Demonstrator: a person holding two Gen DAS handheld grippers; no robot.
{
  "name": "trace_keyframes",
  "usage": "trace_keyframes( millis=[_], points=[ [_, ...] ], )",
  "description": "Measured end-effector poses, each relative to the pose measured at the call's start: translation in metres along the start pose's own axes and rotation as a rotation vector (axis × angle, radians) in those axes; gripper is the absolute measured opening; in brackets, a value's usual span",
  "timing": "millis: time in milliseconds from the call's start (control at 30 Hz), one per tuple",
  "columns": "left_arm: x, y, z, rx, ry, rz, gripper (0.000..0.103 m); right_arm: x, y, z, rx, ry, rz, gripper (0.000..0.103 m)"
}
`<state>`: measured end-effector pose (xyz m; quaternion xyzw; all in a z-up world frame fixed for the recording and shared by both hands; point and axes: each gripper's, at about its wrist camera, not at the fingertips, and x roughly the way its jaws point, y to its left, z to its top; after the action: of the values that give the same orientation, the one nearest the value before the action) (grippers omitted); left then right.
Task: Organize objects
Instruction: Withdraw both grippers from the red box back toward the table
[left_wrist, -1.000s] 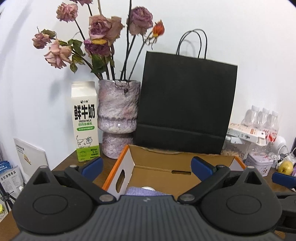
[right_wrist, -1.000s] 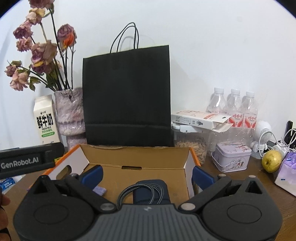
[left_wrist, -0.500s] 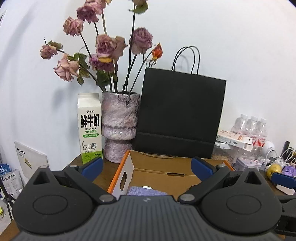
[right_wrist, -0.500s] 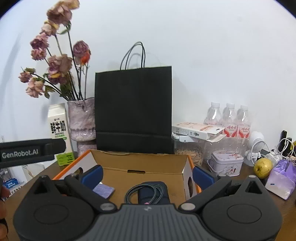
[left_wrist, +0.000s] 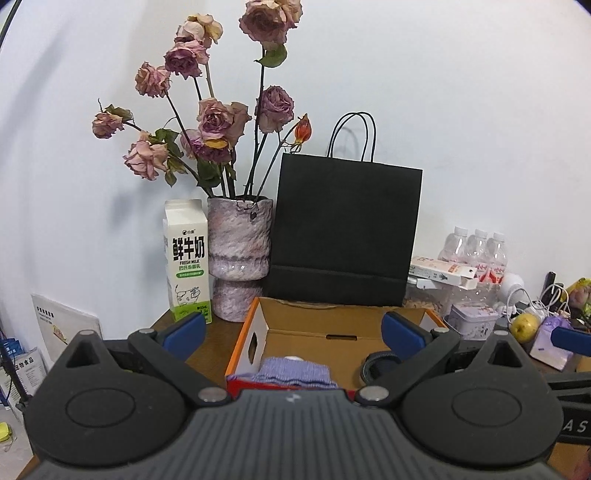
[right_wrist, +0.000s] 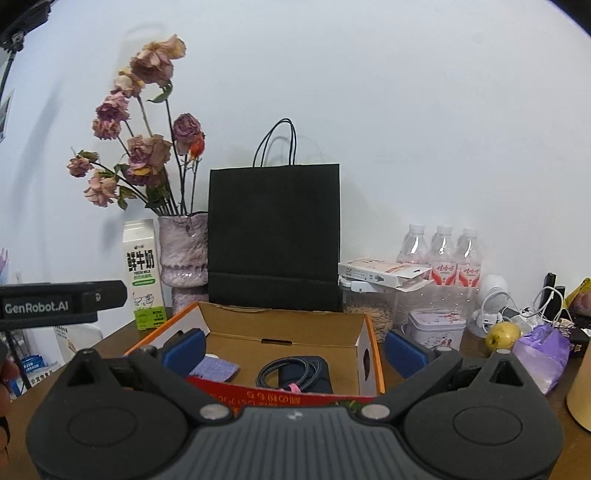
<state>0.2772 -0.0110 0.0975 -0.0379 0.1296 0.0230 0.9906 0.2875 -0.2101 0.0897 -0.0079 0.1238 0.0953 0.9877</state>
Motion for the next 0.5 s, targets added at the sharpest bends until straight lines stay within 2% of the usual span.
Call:
trace_keyframes(
  millis=[500],
  points=[
    [-0.059,0.008,-0.016,0.022,-0.005,-0.027,0.103,-0.065,0.008,-0.037,-0.024,0.033,0.033,0.103]
  ],
)
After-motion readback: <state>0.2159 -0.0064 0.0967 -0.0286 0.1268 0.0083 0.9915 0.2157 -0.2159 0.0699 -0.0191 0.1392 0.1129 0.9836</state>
